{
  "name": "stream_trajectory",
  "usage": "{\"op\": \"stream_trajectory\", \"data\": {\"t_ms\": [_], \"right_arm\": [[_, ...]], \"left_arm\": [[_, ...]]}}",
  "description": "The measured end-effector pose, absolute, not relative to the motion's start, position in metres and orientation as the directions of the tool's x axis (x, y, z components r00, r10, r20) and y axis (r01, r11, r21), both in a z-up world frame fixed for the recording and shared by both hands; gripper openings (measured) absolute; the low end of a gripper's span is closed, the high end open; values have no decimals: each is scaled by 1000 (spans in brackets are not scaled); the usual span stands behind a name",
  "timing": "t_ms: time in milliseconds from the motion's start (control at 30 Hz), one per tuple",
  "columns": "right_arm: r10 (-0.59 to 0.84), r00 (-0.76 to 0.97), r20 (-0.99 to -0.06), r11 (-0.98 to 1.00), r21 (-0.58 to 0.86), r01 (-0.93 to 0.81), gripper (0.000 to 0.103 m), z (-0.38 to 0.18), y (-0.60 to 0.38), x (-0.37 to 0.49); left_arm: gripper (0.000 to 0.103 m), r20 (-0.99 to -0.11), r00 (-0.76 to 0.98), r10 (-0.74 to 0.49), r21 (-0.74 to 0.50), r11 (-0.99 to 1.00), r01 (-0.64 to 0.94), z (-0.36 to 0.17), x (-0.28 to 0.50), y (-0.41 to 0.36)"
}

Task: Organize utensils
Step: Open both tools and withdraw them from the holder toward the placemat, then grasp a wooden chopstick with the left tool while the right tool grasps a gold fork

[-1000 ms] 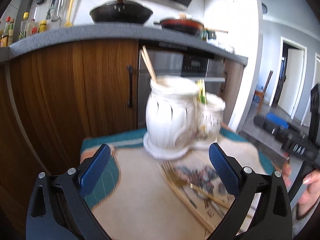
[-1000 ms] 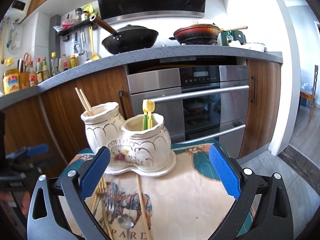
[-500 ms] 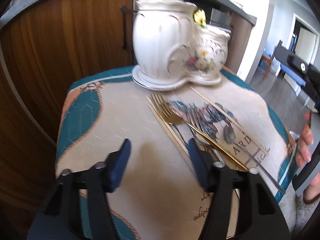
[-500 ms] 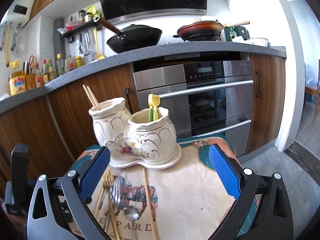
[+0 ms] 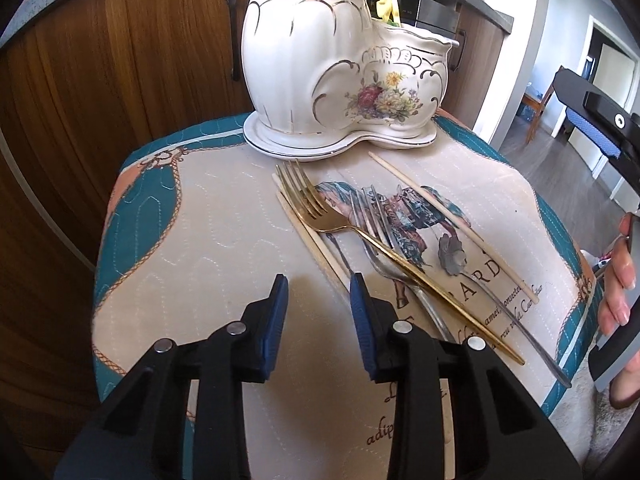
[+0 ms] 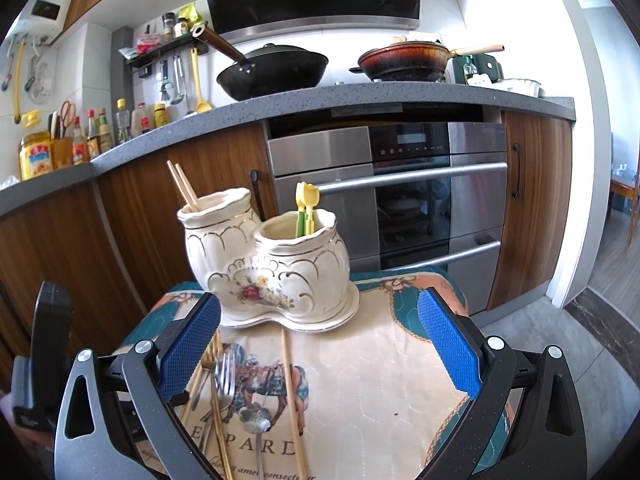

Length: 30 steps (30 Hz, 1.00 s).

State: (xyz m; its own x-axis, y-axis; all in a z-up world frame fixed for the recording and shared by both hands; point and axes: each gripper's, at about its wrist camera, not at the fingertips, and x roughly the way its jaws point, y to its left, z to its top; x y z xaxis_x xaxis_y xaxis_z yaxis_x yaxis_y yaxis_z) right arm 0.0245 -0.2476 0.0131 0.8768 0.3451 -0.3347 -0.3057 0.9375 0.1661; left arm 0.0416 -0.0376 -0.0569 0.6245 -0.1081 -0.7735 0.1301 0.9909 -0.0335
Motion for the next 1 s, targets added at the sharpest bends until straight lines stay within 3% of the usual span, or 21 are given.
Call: {"op": "stream_trajectory", "data": {"t_ms": [67,367,800,833,900,1000], "right_arm": [[346,877,-334,937,168,-306,98,13,-248,25],[350,872,-343,936,153,-316,98,11,-247,24],[353,864,-360,936,144,-323,98,10,-244,26],[354,863,-360,935,141,-324,98,10,-243,25],[356,862,-360,934,141,-327,98,10,-243,25],[360,861,-358,933,142,-331,98,10,-243,24]], "left_arm": [[28,-778,624,-77,-13,994,107,-57,43,-35],[28,-775,618,-132,-69,990,125,-58,45,-41],[28,-807,587,-71,11,991,135,-59,49,-40],[27,-812,580,-72,11,990,139,-58,52,-40],[12,-819,569,-75,10,990,144,-57,53,-37],[7,-832,544,-112,-25,986,164,-55,52,-28]]}}
